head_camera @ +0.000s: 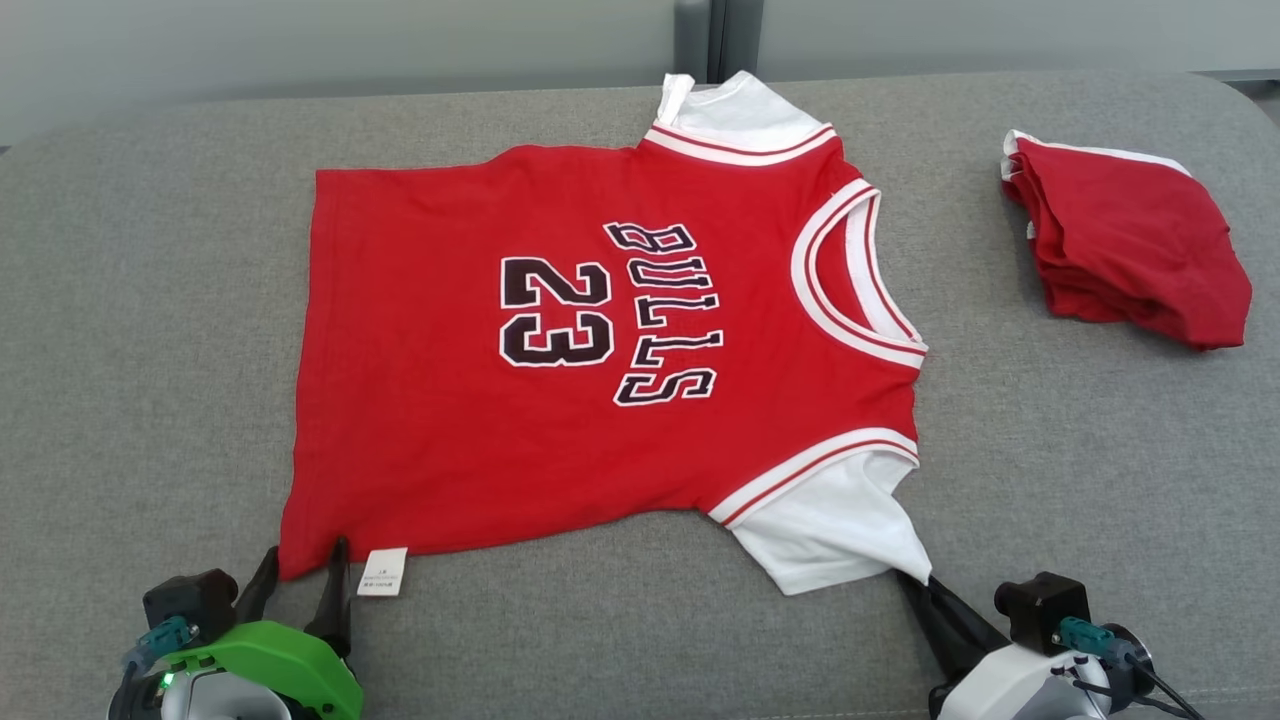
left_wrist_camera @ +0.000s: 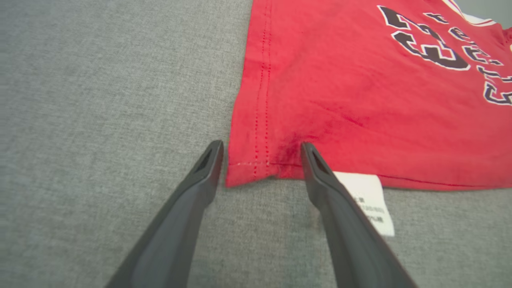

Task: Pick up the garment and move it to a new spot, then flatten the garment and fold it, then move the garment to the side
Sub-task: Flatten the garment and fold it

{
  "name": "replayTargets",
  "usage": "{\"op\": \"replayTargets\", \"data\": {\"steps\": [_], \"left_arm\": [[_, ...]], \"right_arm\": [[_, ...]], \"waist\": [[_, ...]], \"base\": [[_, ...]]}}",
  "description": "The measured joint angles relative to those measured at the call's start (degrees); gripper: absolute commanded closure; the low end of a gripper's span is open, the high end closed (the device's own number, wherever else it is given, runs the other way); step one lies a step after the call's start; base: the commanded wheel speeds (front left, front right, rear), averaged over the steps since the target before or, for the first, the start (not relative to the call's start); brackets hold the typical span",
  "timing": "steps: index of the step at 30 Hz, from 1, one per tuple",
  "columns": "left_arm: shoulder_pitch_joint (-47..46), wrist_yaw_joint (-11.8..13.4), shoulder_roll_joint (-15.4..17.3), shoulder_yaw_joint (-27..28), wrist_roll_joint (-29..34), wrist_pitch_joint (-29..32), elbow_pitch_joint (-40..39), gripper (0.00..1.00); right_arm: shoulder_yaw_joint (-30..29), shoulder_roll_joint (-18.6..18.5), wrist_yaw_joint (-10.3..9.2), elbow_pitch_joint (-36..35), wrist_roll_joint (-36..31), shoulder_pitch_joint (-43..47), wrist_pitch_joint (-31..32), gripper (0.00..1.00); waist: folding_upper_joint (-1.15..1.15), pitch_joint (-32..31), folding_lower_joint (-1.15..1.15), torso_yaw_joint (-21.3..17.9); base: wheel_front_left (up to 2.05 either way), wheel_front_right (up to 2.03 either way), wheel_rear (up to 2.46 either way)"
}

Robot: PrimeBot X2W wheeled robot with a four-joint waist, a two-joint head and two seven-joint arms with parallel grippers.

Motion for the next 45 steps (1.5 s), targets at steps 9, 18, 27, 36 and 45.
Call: {"op": "replayTargets", "data": {"steps": [9,18,27,36,45], "left_arm": [[0.0,0.1,-0.4,-0.2,0.0,0.0,1.6,1.00],[-0.2,0.0,-0.4,-0.5,0.1,0.0,1.2,1.00],[-0.3,-0.2,1.5,-2.2,-0.1,1.0,-1.1,1.00],[-4.0,-0.6,4.9,-7.4,-1.4,7.8,-11.0,1.00],[-9.0,-0.7,12.1,-7.8,-7.3,17.9,-19.4,1.00]], "right_arm": [[-0.6,-0.5,0.49,0.3,1.0,0.0,0.0,1.00],[-0.2,-1.3,0.49,0.2,1.0,0.0,0.0,1.00],[1.0,-2.5,0.51,-7.9,4.5,-0.1,0.0,1.00],[-2.2,-9.2,0.51,-16.6,11.8,-2.4,0.0,1.00],[-0.9,-14.4,0.52,-20.0,17.1,-10.7,5.1,1.00]], "waist": [[0.00,-0.3,0.00,0.6],[0.00,-0.7,0.00,1.2],[0.00,-0.7,0.00,0.7],[0.00,1.4,0.00,0.4],[0.00,5.8,0.00,0.5]], "base": [[0.00,0.00,0.00],[0.00,0.00,0.00],[0.00,0.00,0.00],[0.00,0.00,0.00],[0.00,0.00,0.00]]}}
